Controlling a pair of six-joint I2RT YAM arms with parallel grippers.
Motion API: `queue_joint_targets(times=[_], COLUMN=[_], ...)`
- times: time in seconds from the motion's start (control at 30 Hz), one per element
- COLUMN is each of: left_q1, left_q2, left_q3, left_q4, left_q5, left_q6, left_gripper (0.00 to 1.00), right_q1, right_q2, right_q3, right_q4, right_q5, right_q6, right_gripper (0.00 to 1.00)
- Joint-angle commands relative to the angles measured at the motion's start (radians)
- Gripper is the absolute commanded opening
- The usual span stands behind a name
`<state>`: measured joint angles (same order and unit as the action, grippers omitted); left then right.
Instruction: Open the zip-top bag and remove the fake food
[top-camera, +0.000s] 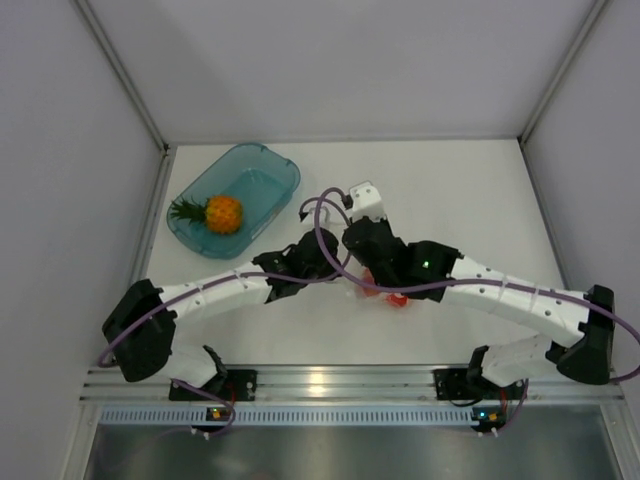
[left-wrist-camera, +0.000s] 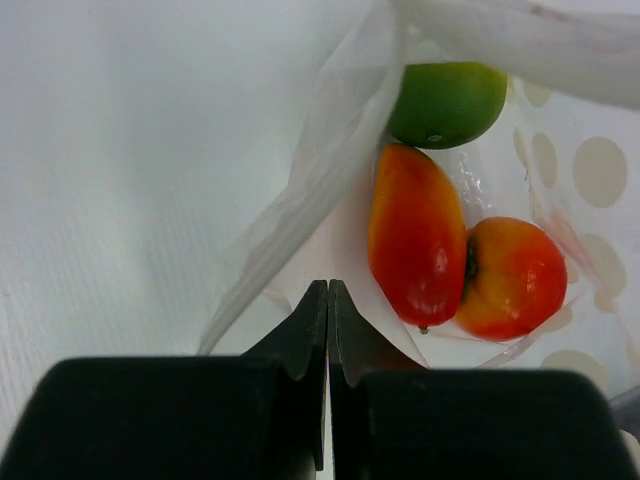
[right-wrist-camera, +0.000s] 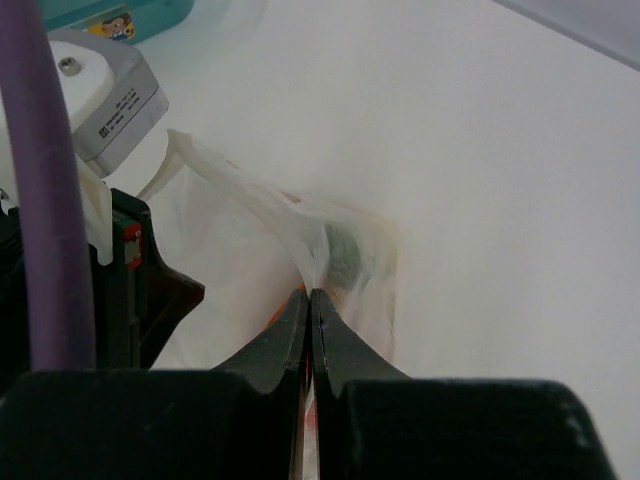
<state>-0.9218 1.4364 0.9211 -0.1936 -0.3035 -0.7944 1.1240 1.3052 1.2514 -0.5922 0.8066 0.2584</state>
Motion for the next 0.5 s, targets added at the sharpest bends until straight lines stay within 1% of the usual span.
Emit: queue_joint_targets(times=[0.0,0.07,0.17,0.2,0.23,0.33,0.37,0.47], left_q1=[-0.003,-0.003,-0.003,-0.003,-0.003,-0.005,-0.008,-0.04], left_q2=[-0.082,-0.106,-0.137,-0.143,-0.157,-0.175,-0.182,-0.182], left_q3=[-0.011,-0.022,-0.047,-0.056,-0.079,-0.128,-0.134,-0.12], left_q4=[-0.001,0.012,0.054,0.071,0.118,0.183,0.239,0.249], left_q5=[-0.011,0.007,0.059,0.075,0.09,0.151,0.164,0.152], left_q6=[-0.012,-0.026,-0.066,-0.077,-0.089,-0.123,-0.132,-0.1], left_gripper=[0.0,0.0,0.0,0.0,0.0,0.0,0.0,0.0], right_q1=[0.031,0.046,0.075,0.082,0.091,0.099,0.1,0.099], right_q2=[-0.01,-0.03,-0.046,-0.05,-0.055,-0.063,-0.061,-0.043], right_q3=[0.014,-0.029,-0.084,-0.093,-0.101,-0.119,-0.121,-0.103], right_q4=[0.032,0.089,0.15,0.153,0.157,0.16,0.161,0.132], right_q5=[0.003,-0.033,-0.021,0.008,0.026,0.058,0.06,0.086], right_q6=[0.093,0.133,0.195,0.229,0.242,0.271,0.271,0.285], right_gripper=[0.0,0.0,0.0,0.0,0.0,0.0,0.0,0.0])
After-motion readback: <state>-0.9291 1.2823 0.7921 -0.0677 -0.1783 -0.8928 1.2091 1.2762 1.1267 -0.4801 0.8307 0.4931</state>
